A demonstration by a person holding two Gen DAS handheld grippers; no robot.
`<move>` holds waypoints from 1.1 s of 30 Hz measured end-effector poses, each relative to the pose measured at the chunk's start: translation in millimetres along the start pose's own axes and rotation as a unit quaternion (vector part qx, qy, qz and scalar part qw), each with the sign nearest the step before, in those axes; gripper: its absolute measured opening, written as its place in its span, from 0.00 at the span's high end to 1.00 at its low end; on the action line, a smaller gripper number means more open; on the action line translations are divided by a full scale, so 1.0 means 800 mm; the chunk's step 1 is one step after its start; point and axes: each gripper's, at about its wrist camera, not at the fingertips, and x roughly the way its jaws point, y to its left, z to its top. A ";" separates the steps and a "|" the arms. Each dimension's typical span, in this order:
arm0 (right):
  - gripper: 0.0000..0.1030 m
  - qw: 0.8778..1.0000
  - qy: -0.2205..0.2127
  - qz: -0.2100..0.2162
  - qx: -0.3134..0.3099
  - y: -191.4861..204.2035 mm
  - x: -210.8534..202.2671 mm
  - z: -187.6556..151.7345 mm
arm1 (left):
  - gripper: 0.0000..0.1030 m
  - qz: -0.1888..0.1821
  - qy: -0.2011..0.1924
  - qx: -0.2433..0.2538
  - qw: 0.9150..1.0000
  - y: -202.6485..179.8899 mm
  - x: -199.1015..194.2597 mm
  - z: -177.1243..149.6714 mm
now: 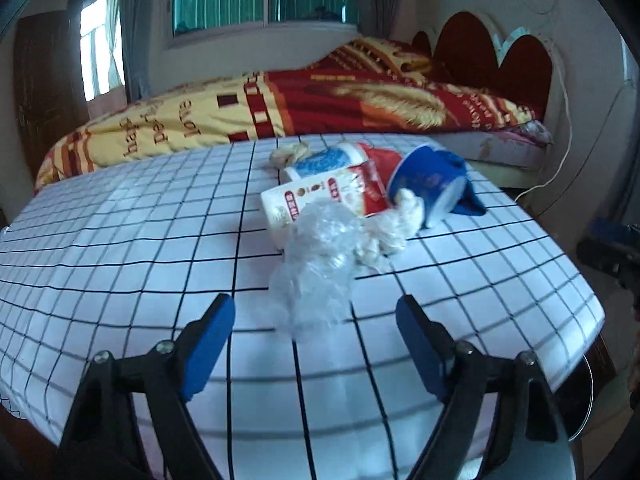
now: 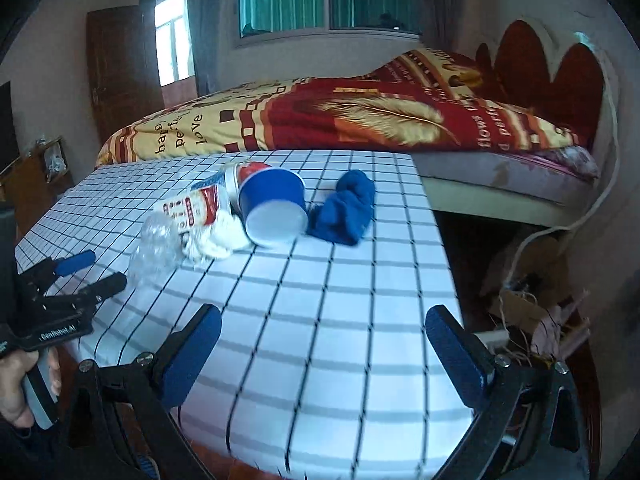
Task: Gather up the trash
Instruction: 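Grasp the clear plastic bag with the left tool while the right tool grasps the blue paper cup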
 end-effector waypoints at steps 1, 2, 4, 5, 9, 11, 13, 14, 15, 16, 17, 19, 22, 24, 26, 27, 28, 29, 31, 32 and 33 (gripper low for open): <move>0.03 1.000 0.005 0.003 -0.003 0.003 0.011 0.006 | 0.21 0.000 0.010 0.004 1.000 -0.001 0.011 0.003; 0.03 1.000 0.010 0.007 -0.007 0.005 0.022 0.010 | 0.21 -0.001 0.019 0.009 1.000 -0.001 0.018 0.004; 0.06 1.000 0.017 0.013 -0.017 0.009 0.042 0.017 | 0.24 -0.006 0.031 0.014 0.999 -0.002 0.034 0.009; 0.06 0.999 0.021 0.015 -0.023 0.011 0.052 0.020 | 0.25 -0.010 0.036 0.014 0.999 -0.003 0.040 0.011; 0.09 0.999 0.038 0.021 -0.031 0.014 0.094 0.034 | 0.36 -0.015 0.055 0.016 0.998 -0.005 0.061 0.019; 0.10 0.998 0.043 0.029 -0.030 0.015 0.109 0.041 | 0.57 -0.025 0.071 0.004 0.997 -0.001 0.072 0.020; 0.11 0.998 0.043 0.037 -0.030 0.018 0.124 0.052 | 0.64 -0.035 0.072 -0.009 0.997 0.007 0.074 0.021; 0.12 0.998 0.042 0.041 -0.030 0.020 0.127 0.056 | 0.66 -0.038 0.066 -0.015 0.997 0.011 0.071 0.022; 0.12 0.998 0.039 0.045 -0.030 0.022 0.131 0.061 | 0.67 -0.041 0.062 -0.019 0.997 0.014 0.068 0.022; 0.13 0.998 0.037 0.046 -0.031 0.024 0.134 0.065 | 0.67 -0.039 0.056 -0.023 0.997 0.018 0.064 0.021; 0.13 0.998 0.034 0.048 -0.033 0.028 0.138 0.071 | 0.68 -0.037 0.052 -0.026 0.998 0.022 0.062 0.021; 0.13 0.997 0.033 0.051 -0.036 0.034 0.146 0.077 | 0.68 -0.034 0.047 -0.032 0.998 0.030 0.058 0.021; 0.18 0.997 0.044 0.053 -0.044 0.044 0.165 0.082 | 0.68 -0.026 0.045 -0.038 0.998 0.042 0.060 0.022; 0.22 0.996 0.055 0.058 -0.042 0.047 0.179 0.083 | 0.68 -0.024 0.044 -0.042 0.998 0.046 0.059 0.025; 0.23 0.996 0.060 0.060 -0.037 0.048 0.188 0.084 | 0.68 -0.026 0.043 -0.040 0.998 0.049 0.056 0.026; 0.25 0.995 0.062 0.065 -0.030 0.047 0.191 0.086 | 0.68 -0.027 0.042 -0.039 0.998 0.049 0.056 0.027; 0.25 0.995 0.063 0.069 -0.026 0.047 0.192 0.086 | 0.68 -0.028 0.041 -0.037 0.998 0.048 0.054 0.026; 0.25 0.995 0.064 0.072 -0.024 0.047 0.192 0.087 | 0.68 -0.028 0.039 -0.035 0.998 0.048 0.053 0.026; 0.25 0.996 0.055 0.069 -0.032 0.049 0.182 0.084 | 0.68 -0.028 0.036 -0.032 0.998 0.047 0.049 0.026; 0.25 0.996 0.050 0.065 -0.036 0.051 0.178 0.083 | 0.68 -0.030 0.032 -0.032 0.999 0.046 0.045 0.025; 0.25 0.996 0.044 0.063 -0.041 0.052 0.170 0.081 | 0.68 -0.032 0.030 -0.032 0.999 0.046 0.043 0.025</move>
